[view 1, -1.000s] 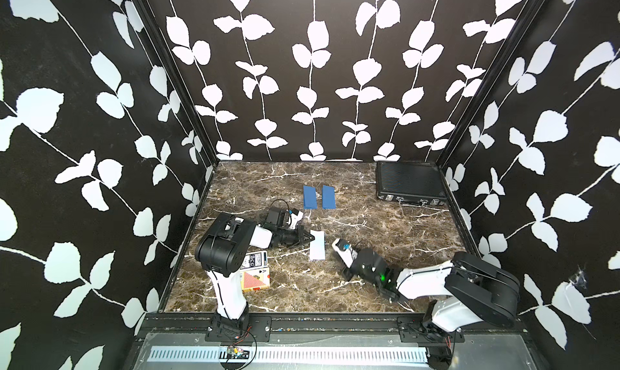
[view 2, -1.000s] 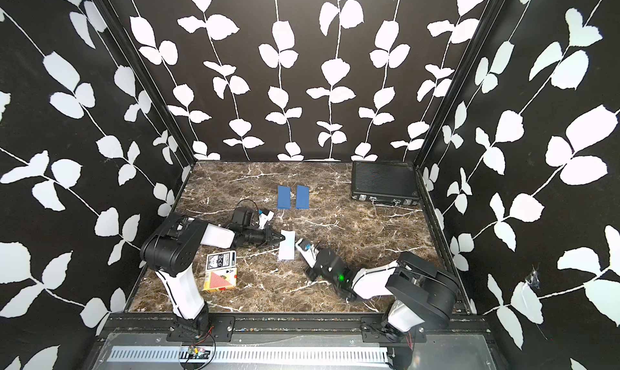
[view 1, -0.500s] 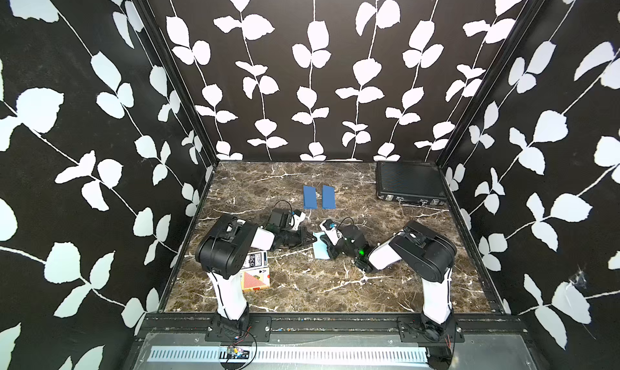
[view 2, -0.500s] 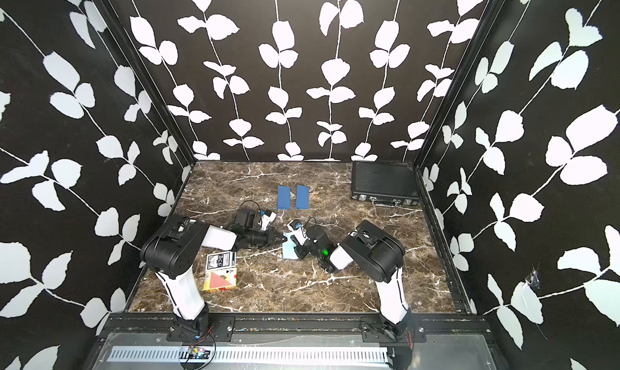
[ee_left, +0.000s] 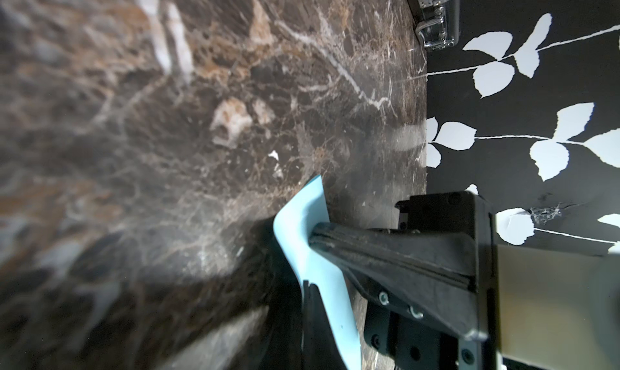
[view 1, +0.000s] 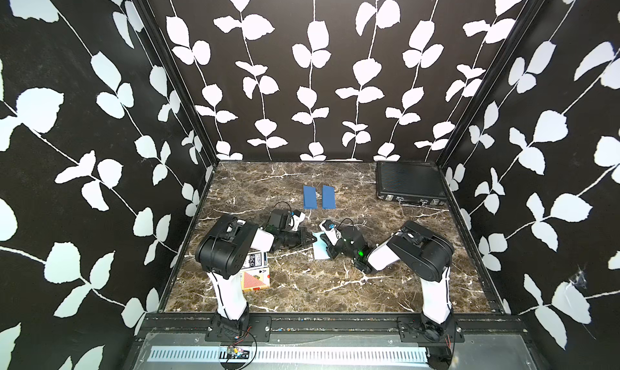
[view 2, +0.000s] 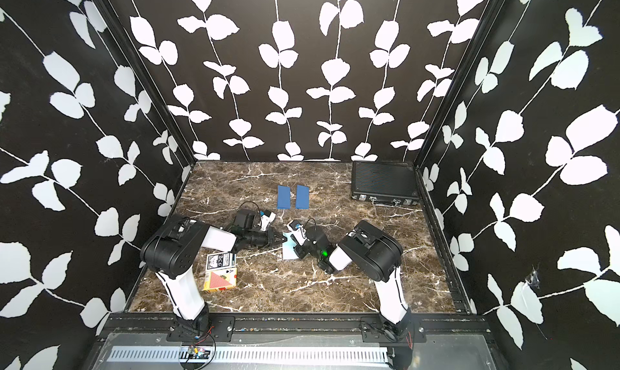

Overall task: Fold the square paper along the opposite sides
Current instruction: Smooth out the paper at the center of the board.

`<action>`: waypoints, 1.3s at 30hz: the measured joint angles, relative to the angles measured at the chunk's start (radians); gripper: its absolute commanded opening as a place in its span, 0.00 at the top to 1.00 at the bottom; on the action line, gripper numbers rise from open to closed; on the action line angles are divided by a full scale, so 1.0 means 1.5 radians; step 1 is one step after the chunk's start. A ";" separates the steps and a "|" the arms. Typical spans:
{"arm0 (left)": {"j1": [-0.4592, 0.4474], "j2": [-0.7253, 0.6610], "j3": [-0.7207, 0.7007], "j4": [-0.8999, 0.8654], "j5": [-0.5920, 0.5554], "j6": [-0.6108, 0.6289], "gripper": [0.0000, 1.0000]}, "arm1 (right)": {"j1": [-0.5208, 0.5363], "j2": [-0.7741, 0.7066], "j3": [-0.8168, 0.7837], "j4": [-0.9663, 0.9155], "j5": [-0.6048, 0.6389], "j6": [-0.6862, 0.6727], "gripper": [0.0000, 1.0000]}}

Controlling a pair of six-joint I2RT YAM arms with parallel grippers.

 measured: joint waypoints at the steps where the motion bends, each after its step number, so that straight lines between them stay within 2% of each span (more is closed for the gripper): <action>1: 0.000 0.000 -0.001 0.002 0.000 0.000 1.00 | -0.002 0.000 -0.003 0.004 0.002 0.001 1.00; 11: 0.005 -0.001 -0.005 0.010 -0.004 -0.002 1.00 | -0.029 -0.006 -0.025 0.027 -0.001 0.016 1.00; 21: 0.005 -0.001 -0.002 0.002 0.002 0.016 1.00 | -0.041 -0.045 0.006 -0.049 -0.040 0.057 1.00; 28: 0.005 -0.001 -0.002 0.001 0.006 0.021 1.00 | -0.006 -0.021 0.055 -0.041 -0.040 0.054 1.00; 33: 0.006 -0.001 -0.002 0.001 0.007 0.022 1.00 | 0.002 0.021 0.045 -0.023 -0.023 0.050 1.00; 39: 0.007 -0.001 0.001 -0.001 0.009 0.028 1.00 | -0.004 0.026 0.014 0.033 -0.006 0.041 1.00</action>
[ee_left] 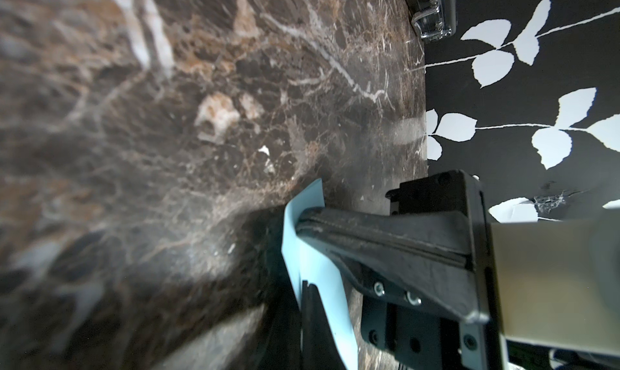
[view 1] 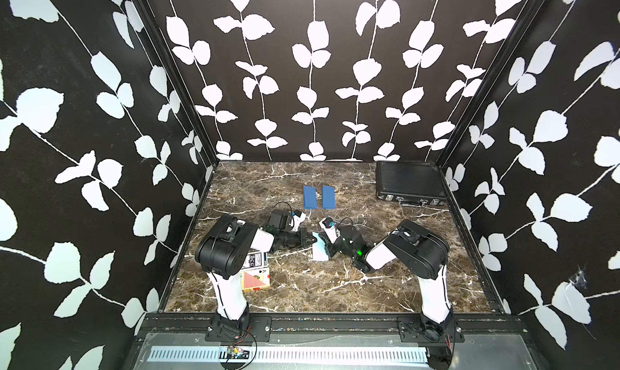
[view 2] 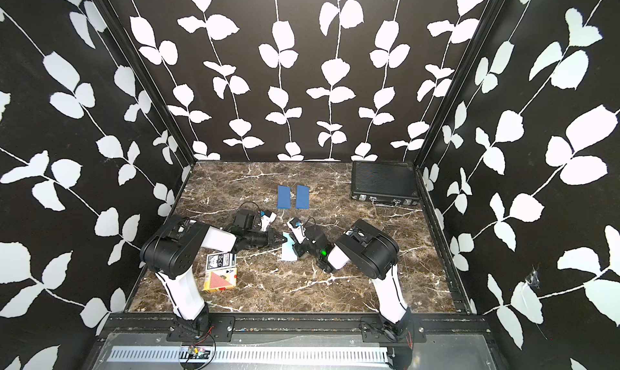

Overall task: Fold the square paper along the opposite sides
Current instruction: Smooth out the paper at the center of the board.

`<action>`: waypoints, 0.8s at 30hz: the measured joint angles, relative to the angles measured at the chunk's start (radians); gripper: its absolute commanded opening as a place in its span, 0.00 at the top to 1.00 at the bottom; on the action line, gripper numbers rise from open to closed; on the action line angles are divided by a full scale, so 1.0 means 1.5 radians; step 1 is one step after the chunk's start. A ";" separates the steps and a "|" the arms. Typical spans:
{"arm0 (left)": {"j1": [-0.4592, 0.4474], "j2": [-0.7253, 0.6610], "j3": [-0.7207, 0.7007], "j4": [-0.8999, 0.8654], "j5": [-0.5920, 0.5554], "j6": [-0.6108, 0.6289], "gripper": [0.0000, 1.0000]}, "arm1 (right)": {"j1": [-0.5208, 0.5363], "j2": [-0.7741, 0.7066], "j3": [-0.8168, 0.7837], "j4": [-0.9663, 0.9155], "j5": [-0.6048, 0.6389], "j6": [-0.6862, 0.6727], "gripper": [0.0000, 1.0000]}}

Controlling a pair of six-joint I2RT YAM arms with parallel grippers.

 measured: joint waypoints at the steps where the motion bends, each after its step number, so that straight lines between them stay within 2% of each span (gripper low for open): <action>1: 0.000 0.000 0.000 0.000 0.000 0.000 1.00 | -0.003 0.000 -0.004 0.006 0.001 -0.001 1.00; 10: 0.001 -0.001 -0.004 0.000 0.001 0.002 1.00 | -0.031 -0.007 -0.036 0.041 -0.010 -0.003 1.00; 14: 0.001 -0.001 0.003 -0.010 0.005 0.020 1.00 | -0.042 -0.056 -0.037 -0.024 -0.080 0.001 1.00; 17: 0.005 0.002 0.010 -0.025 0.013 0.035 1.00 | -0.046 -0.086 -0.035 -0.025 -0.143 0.018 1.00; 24: 0.024 0.009 0.021 -0.032 0.022 0.046 1.00 | -0.045 -0.037 -0.031 -0.018 -0.237 0.068 1.00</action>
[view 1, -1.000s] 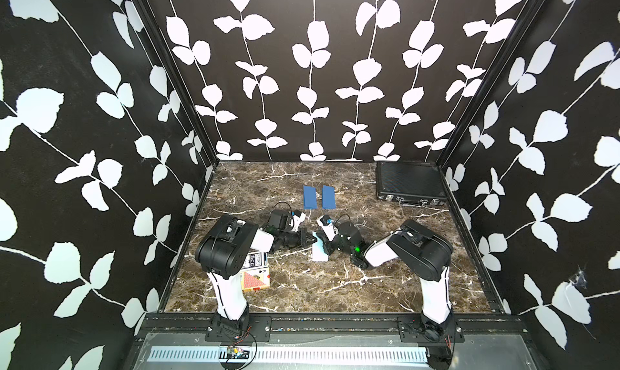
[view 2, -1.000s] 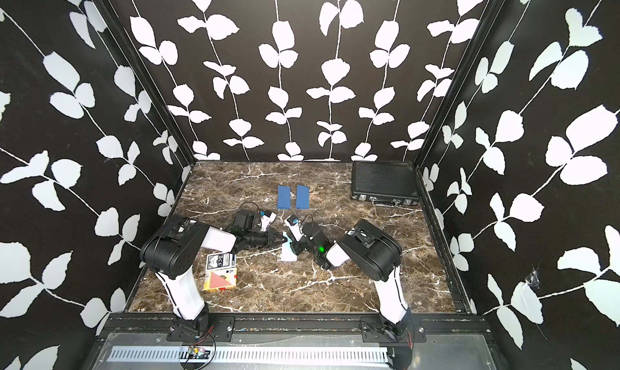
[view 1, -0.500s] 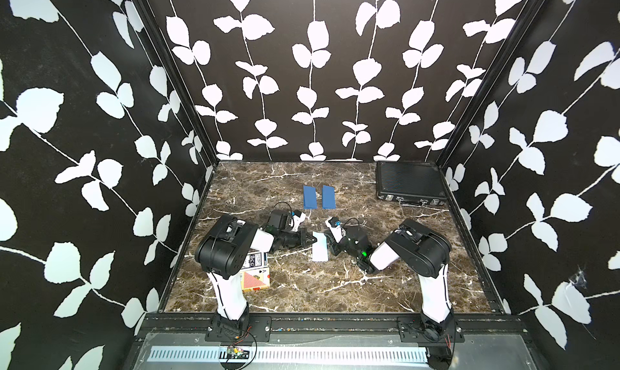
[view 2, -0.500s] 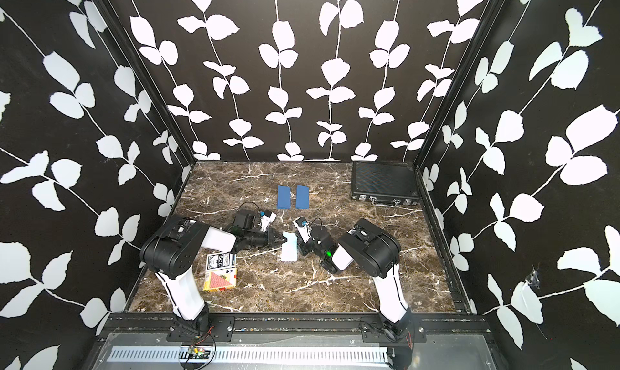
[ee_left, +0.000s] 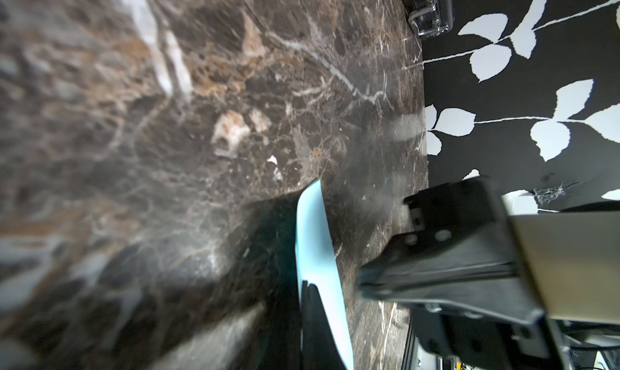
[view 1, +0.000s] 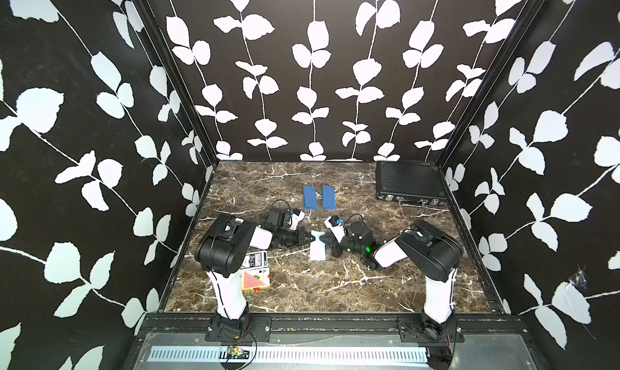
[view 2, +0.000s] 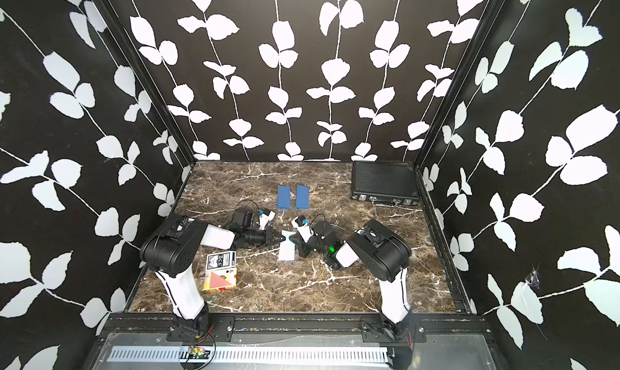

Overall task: Fold the square paper along the opposite sides
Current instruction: Smooth out the paper at the center of the board.

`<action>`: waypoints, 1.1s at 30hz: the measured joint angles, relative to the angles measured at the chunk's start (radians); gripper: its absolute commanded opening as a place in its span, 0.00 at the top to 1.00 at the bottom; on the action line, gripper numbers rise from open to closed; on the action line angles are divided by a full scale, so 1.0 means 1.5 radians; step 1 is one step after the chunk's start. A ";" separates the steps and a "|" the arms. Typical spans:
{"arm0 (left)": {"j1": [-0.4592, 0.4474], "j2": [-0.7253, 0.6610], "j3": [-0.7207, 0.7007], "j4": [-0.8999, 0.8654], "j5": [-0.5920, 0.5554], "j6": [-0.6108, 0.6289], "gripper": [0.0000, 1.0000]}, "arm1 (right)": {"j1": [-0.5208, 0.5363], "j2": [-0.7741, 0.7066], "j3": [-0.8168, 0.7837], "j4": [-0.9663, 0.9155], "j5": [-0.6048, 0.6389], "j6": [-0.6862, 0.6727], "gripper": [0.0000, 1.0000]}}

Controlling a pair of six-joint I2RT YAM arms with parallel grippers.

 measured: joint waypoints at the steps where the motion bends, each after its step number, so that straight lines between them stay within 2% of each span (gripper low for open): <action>1: 0.001 0.001 0.002 -0.002 0.001 0.000 1.00 | 0.001 0.012 0.000 -0.002 -0.007 0.008 1.00; 20: 0.012 0.009 0.011 -0.012 0.022 0.006 1.00 | 0.059 -0.029 -0.079 0.028 0.040 0.006 1.00; 33: 0.018 0.009 0.009 -0.005 0.021 0.006 1.00 | 0.130 -0.104 -0.123 -0.039 0.079 -0.024 1.00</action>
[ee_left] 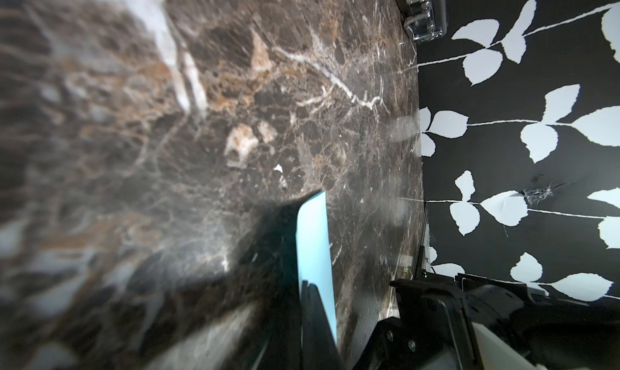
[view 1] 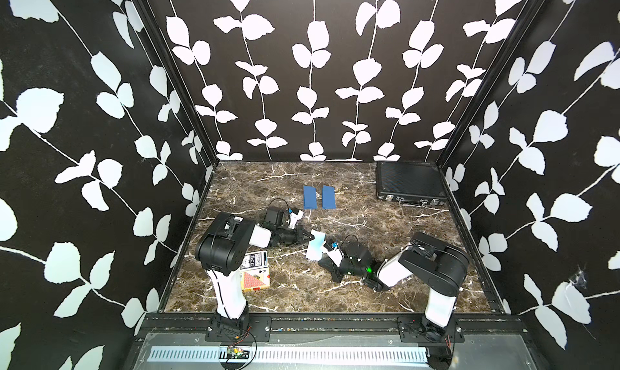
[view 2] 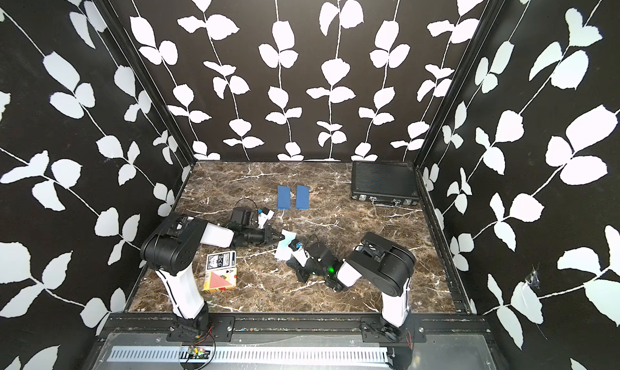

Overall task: Fold the square paper along the opposite sides
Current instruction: Smooth out the paper at the center of the board.

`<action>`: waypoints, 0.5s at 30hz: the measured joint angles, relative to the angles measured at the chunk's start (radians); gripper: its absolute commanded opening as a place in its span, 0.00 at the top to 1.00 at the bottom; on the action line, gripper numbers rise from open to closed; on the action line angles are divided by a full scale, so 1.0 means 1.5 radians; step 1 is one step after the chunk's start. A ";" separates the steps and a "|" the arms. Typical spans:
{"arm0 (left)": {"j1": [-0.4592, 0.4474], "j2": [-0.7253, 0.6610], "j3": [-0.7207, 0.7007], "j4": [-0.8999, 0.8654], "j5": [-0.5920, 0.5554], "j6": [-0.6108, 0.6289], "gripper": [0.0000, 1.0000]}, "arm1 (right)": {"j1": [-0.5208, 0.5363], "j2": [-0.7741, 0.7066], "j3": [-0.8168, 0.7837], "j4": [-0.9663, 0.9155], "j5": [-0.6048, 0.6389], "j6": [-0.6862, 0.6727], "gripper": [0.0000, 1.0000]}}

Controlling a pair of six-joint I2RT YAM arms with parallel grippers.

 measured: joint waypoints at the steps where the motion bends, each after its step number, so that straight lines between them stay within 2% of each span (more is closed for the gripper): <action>1: 0.001 0.000 0.000 0.001 0.000 0.000 1.00 | -0.001 -0.012 -0.003 -0.016 0.000 -0.002 1.00; 5: 0.003 0.000 -0.003 0.007 0.000 0.000 1.00 | -0.037 -0.072 -0.010 -0.027 -0.018 -0.003 1.00; 8: 0.003 -0.001 -0.004 0.011 0.000 0.000 1.00 | -0.083 -0.073 0.009 0.001 -0.040 -0.001 1.00; 15: 0.003 -0.001 -0.006 0.014 -0.002 0.000 1.00 | -0.102 0.079 0.114 0.037 -0.090 0.000 1.00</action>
